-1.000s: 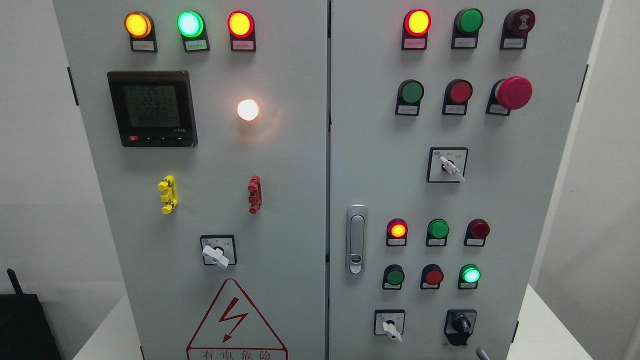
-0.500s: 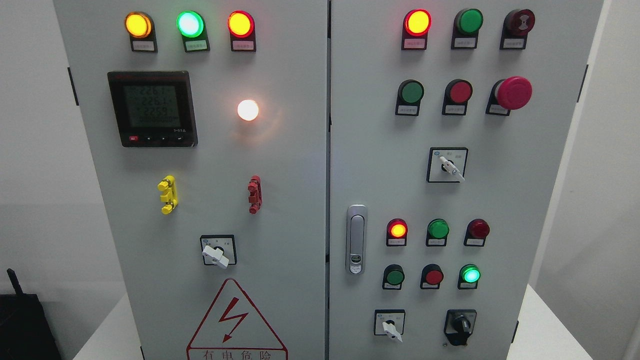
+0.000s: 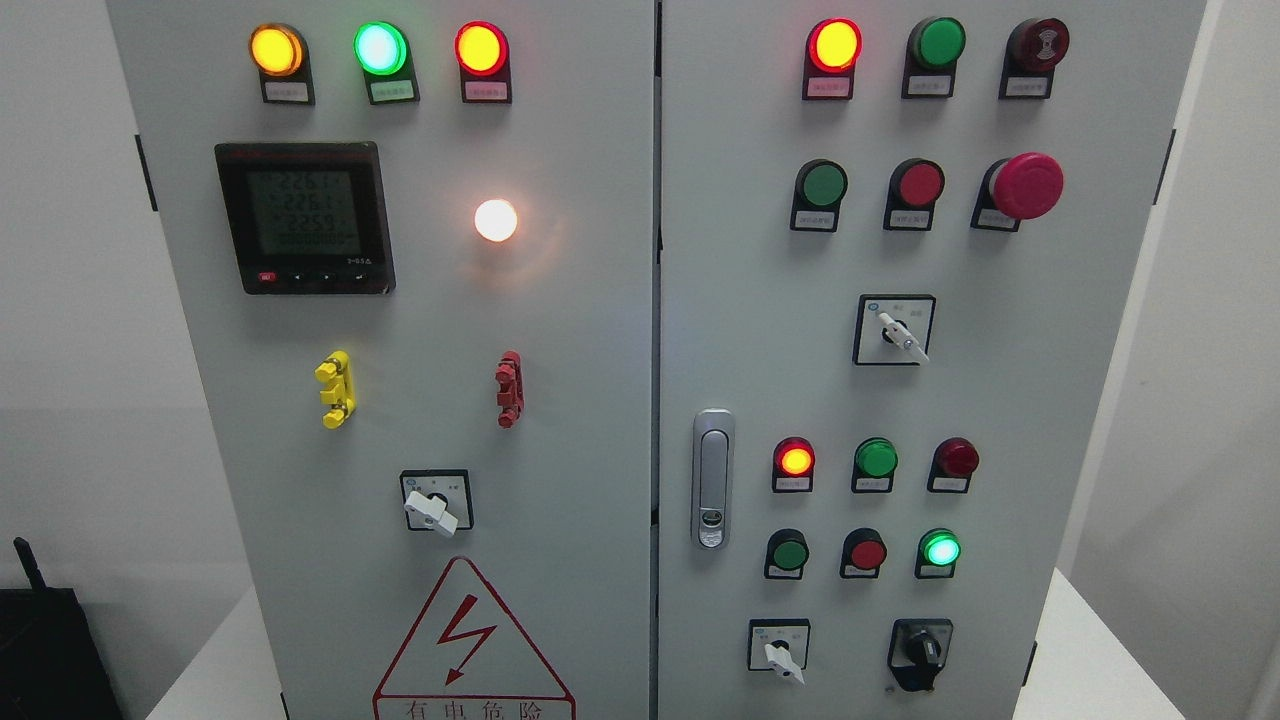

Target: Trip black knob to open circuit

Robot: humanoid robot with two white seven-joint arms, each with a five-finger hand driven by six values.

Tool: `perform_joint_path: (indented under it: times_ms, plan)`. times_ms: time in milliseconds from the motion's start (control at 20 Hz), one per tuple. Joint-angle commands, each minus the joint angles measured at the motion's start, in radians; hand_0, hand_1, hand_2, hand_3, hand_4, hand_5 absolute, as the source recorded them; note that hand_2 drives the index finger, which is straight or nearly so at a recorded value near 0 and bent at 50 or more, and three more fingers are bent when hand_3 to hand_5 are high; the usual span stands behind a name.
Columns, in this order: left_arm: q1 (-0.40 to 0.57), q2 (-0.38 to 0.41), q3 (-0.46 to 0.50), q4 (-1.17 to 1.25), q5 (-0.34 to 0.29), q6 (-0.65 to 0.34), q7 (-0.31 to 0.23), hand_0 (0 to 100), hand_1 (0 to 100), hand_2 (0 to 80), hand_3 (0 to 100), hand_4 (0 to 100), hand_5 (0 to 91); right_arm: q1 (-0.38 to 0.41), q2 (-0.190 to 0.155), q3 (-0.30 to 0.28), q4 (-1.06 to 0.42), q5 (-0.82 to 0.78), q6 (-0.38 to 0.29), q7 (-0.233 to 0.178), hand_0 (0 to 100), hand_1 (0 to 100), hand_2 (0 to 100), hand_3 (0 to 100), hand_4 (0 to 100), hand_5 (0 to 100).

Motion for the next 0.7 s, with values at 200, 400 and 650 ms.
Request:
perform_joint_path:
  times_ms: [200,400,650]
  plan:
    - [0.0,0.0,0.001,0.001,0.002,0.001,0.0,12,39,0.0,0,0,0.0,0.015,-0.017,0.004,-0.029,-0.003,-0.041,0.009,6,0,0,6,0,0]
    - [0.0,0.0,0.001,0.001,0.002,0.001,0.0,12,39,0.0,0,0,0.0,0.017,-0.019,0.007,-0.029,-0.002,-0.047,0.009,6,0,0,3,0,0]
    - [0.0,0.0,0.001,0.001,0.002,0.001,0.0,12,39,0.0,0,0,0.0,0.015,-0.019,0.016,-0.029,-0.003,-0.047,0.009,6,0,0,1,0,0]
